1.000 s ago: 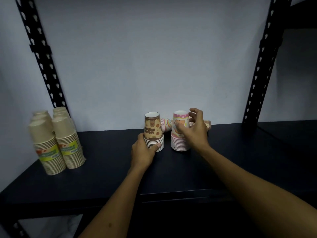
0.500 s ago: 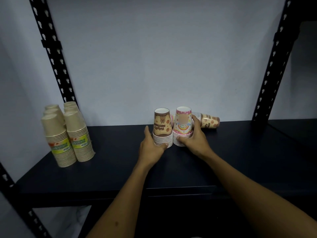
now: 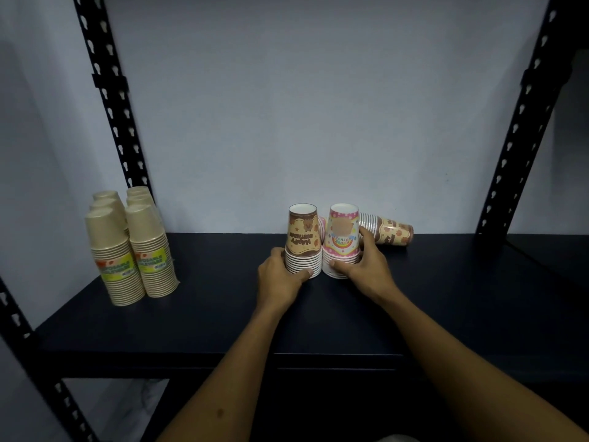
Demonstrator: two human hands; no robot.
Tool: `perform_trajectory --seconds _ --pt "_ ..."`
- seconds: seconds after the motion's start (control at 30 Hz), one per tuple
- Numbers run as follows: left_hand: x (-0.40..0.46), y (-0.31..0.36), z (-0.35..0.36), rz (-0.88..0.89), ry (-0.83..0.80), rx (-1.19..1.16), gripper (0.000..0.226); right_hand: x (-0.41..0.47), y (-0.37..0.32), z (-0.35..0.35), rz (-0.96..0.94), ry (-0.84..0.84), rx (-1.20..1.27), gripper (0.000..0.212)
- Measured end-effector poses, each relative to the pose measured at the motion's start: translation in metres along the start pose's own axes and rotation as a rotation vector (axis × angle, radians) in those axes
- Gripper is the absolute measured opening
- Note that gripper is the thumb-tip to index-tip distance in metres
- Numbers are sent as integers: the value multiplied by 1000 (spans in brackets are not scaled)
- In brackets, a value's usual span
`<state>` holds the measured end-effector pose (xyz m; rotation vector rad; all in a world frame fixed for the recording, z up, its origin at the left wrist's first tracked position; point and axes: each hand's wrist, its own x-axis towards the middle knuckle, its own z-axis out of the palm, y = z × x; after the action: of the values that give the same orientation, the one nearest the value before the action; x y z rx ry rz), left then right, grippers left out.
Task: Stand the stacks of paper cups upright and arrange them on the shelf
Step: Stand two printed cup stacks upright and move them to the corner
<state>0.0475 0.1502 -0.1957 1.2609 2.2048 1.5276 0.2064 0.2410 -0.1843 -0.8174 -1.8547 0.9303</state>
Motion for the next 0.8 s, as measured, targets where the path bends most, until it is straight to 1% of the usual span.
perform_trajectory --seconds 0.1,0.27,0.5,0.63,0.8 --pt "1 0 -1 -2 -5 52 54 1 3 1 -27 25 -14 75" --pt "0 0 -1 22 -28 76 56 0 1 0 -10 15 -1 71" --pt "-1 0 -2 30 -40 41 58 0 1 -2 25 2 23 73" --pt "0 1 -1 11 -62 40 59 1 4 -1 21 -2 31 73" --pt "-1 0 -3 5 -48 3 56 -1 2 -2 0 -1 30 70"
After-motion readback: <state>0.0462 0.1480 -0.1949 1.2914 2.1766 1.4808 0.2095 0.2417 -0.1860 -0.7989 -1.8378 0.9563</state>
